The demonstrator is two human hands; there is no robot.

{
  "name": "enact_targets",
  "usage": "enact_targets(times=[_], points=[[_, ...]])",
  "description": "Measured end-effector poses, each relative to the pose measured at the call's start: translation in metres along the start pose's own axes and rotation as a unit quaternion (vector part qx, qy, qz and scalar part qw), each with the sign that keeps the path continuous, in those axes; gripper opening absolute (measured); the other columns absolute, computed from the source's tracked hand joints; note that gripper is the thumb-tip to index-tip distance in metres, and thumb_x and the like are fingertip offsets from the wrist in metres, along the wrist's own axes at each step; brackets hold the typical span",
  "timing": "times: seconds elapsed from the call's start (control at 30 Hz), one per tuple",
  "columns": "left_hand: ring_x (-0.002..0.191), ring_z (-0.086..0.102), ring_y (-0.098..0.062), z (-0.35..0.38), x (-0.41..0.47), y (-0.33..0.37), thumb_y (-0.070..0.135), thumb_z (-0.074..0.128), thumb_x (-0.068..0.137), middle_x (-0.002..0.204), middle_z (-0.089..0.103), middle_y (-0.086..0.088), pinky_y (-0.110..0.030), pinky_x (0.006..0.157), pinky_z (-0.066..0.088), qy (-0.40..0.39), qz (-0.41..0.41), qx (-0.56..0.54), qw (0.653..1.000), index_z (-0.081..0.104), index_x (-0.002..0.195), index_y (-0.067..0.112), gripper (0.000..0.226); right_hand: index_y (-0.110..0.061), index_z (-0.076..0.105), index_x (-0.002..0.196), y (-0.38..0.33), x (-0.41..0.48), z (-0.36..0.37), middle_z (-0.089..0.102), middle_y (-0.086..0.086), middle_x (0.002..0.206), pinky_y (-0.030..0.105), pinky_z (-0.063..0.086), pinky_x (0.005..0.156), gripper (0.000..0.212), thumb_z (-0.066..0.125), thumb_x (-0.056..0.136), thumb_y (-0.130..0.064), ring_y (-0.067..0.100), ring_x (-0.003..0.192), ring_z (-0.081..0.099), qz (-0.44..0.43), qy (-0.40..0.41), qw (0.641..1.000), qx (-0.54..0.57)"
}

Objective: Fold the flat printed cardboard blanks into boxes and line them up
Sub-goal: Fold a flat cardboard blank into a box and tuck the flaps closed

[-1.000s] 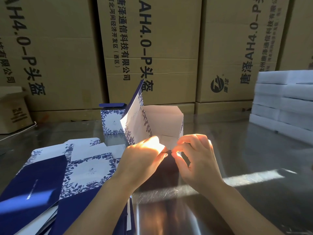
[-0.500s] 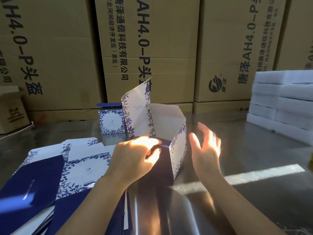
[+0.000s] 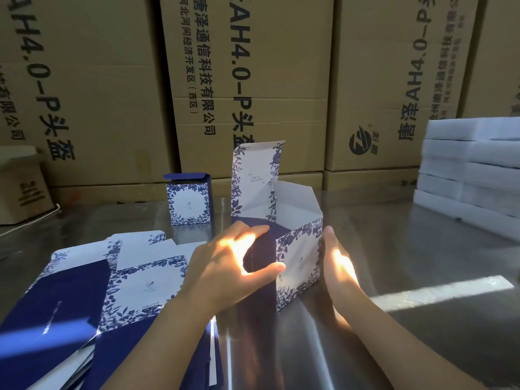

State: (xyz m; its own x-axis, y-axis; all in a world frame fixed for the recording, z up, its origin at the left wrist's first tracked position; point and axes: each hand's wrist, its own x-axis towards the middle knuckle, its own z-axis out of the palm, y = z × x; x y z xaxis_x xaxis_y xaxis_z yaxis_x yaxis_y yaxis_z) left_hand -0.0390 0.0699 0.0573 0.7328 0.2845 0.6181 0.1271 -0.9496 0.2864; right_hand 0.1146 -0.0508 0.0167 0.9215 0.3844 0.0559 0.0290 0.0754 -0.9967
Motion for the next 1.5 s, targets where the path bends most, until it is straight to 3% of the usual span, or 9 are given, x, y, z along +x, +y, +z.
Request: enact_targets(times=[0.17, 0.27, 0.4, 0.5, 0.63, 0.8, 0.97, 1.07, 1.5], points=[[0.084, 0.058, -0.006, 0.0, -0.001, -0.004, 0.078, 0.027, 0.071, 0.11, 0.053, 0.023, -0.017, 0.055, 0.036, 0.06, -0.047, 0.023, 0.997, 0.012, 0.141, 0.046, 0.078, -0.023, 0.064, 0.094, -0.006, -0.006, -0.001, 0.069, 0.002, 0.093, 0.034, 0.049, 0.077, 0.049, 0.028, 0.097, -0.054, 0.019, 0.086, 0.065, -0.117, 0.102, 0.988, -0.009], [0.073, 0.062, -0.011, 0.009, 0.001, -0.01, 0.066, 0.044, 0.08, 0.116, 0.063, 0.013, -0.016, 0.05, 0.034, 0.083, -0.082, 0.052, 0.992, -0.001, 0.145, 0.041, 0.083, -0.024, 0.064, 0.074, -0.009, -0.015, 0.0, 0.067, -0.001, 0.095, 0.035, 0.044, 0.085, 0.047, 0.029, 0.101, -0.04, 0.018, 0.091, 0.062, -0.201, 0.083, 0.976, -0.023], [0.092, 0.065, -0.02, 0.016, 0.004, -0.017, 0.047, 0.061, 0.084, 0.144, 0.044, 0.008, -0.011, 0.048, 0.031, 0.094, -0.164, 0.047, 0.981, 0.001, 0.147, 0.039, 0.087, -0.027, 0.063, 0.062, -0.006, -0.03, 0.003, 0.059, -0.028, 0.104, 0.024, 0.034, 0.09, 0.041, 0.032, 0.085, -0.039, 0.003, 0.103, 0.049, -0.38, 0.041, 0.908, -0.171], [0.103, 0.061, -0.027, 0.013, 0.006, -0.018, 0.024, 0.063, 0.085, 0.148, 0.035, 0.005, -0.027, 0.066, 0.04, 0.146, -0.168, 0.025, 0.975, 0.021, 0.146, 0.029, 0.074, -0.018, 0.069, 0.071, -0.003, -0.032, 0.004, 0.059, -0.012, 0.12, 0.026, 0.03, 0.09, 0.04, 0.036, 0.087, -0.035, 0.008, 0.106, 0.048, -0.47, 0.019, 0.844, -0.259], [0.099, 0.057, -0.012, 0.004, 0.004, -0.005, 0.006, 0.056, 0.081, 0.128, 0.057, -0.003, -0.024, 0.07, 0.05, 0.272, 0.008, -0.001, 0.962, 0.055, 0.126, 0.012, 0.046, -0.019, 0.07, 0.087, -0.008, -0.036, 0.006, 0.06, -0.008, 0.121, 0.029, 0.033, 0.091, 0.033, 0.04, 0.087, -0.033, 0.011, 0.108, 0.051, -0.475, 0.021, 0.846, -0.242], [0.094, 0.063, -0.009, 0.001, -0.002, 0.024, 0.025, 0.04, 0.079, 0.126, 0.061, 0.008, -0.02, 0.054, 0.049, 0.143, 0.158, 0.08, 0.974, 0.063, 0.116, 0.02, 0.044, -0.017, 0.067, 0.116, -0.008, -0.034, 0.006, 0.059, -0.009, 0.128, 0.029, 0.035, 0.096, 0.041, 0.043, 0.083, -0.019, 0.013, 0.114, 0.05, -0.458, 0.047, 0.843, -0.277], [0.119, 0.053, -0.009, 0.009, -0.005, 0.03, 0.043, 0.027, 0.083, 0.153, 0.021, 0.022, -0.029, 0.084, 0.05, 0.024, 0.066, 0.079, 0.994, 0.031, 0.145, 0.031, 0.063, -0.015, 0.056, 0.13, -0.004, -0.035, 0.008, 0.05, -0.01, 0.134, 0.028, 0.029, 0.103, 0.055, 0.049, 0.075, -0.013, 0.014, 0.124, 0.043, -0.412, 0.054, 0.86, -0.295], [0.119, 0.052, -0.007, 0.015, -0.005, 0.026, 0.044, 0.034, 0.088, 0.155, 0.004, 0.025, -0.027, 0.086, 0.045, 0.015, 0.038, 0.097, 0.994, 0.014, 0.149, 0.033, 0.065, -0.013, 0.056, 0.128, -0.004, -0.036, 0.008, 0.051, -0.006, 0.135, 0.03, 0.032, 0.104, 0.055, 0.05, 0.074, -0.014, 0.011, 0.123, 0.04, -0.406, 0.054, 0.866, -0.286], [0.113, 0.056, -0.01, 0.019, -0.003, 0.022, 0.039, 0.042, 0.093, 0.15, 0.019, 0.029, -0.025, 0.084, 0.044, 0.032, -0.022, 0.087, 0.995, 0.024, 0.145, 0.038, 0.055, -0.016, 0.058, 0.127, -0.004, -0.036, 0.008, 0.053, -0.008, 0.134, 0.029, 0.033, 0.101, 0.052, 0.052, 0.076, -0.013, 0.015, 0.122, 0.043, -0.416, 0.028, 0.859, -0.299]])
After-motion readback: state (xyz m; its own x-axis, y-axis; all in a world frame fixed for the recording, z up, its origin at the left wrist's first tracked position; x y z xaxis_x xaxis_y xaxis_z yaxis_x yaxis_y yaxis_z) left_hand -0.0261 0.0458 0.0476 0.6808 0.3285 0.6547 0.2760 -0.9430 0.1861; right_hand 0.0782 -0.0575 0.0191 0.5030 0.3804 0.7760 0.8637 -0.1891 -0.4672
